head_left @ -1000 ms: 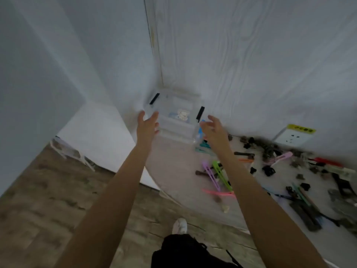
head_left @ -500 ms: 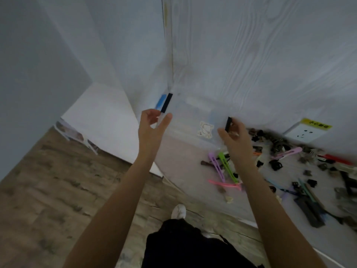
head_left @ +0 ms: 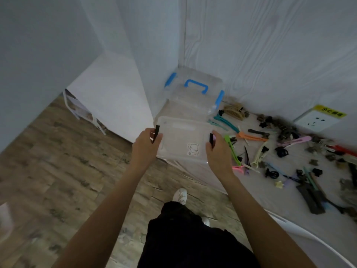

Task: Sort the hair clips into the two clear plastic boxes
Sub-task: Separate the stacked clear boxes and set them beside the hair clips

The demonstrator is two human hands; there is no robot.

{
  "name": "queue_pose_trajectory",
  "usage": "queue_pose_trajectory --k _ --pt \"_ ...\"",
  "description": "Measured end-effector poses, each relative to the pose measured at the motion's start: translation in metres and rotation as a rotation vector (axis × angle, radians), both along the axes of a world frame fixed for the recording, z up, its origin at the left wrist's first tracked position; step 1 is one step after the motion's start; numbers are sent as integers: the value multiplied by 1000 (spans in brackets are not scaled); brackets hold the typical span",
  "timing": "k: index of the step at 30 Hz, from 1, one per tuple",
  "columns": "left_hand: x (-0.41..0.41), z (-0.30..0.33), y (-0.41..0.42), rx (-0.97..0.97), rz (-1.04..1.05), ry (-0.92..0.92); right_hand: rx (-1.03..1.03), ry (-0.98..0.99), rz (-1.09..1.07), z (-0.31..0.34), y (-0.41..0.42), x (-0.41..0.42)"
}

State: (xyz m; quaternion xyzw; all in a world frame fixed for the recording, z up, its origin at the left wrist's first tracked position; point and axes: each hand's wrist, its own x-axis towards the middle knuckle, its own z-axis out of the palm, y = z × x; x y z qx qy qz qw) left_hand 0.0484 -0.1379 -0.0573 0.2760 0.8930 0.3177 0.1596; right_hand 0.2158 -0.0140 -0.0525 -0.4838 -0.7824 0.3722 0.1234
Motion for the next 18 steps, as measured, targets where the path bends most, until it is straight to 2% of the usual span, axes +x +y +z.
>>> queue_pose_trajectory --k 4,7,9,11,13,14,16,18 --pt "-7 -16 1 -72 19 78 -43 -36 81 -11 -3 -9" --pt "-9 -19 7 -119 16 130 -126 -75 35 -18 -2 -8" --pt "-13 -24 13 -134 17 26 -265 -64 31 -21 3 -4" --pt "-22 -28 19 -26 106 -277 -130 -101 91 -24 9 1" --pt "-29 -28 22 184 259 -616 174 -71 183 -17 14 2" --pt "-31 -27 20 273 334 -695 262 -66 285 -11 17 -1" --pt "-34 -27 14 351 359 -673 295 -178 576 2 22 -13" --pt "-33 -27 6 314 319 -578 297 -358 772 2 28 -27"
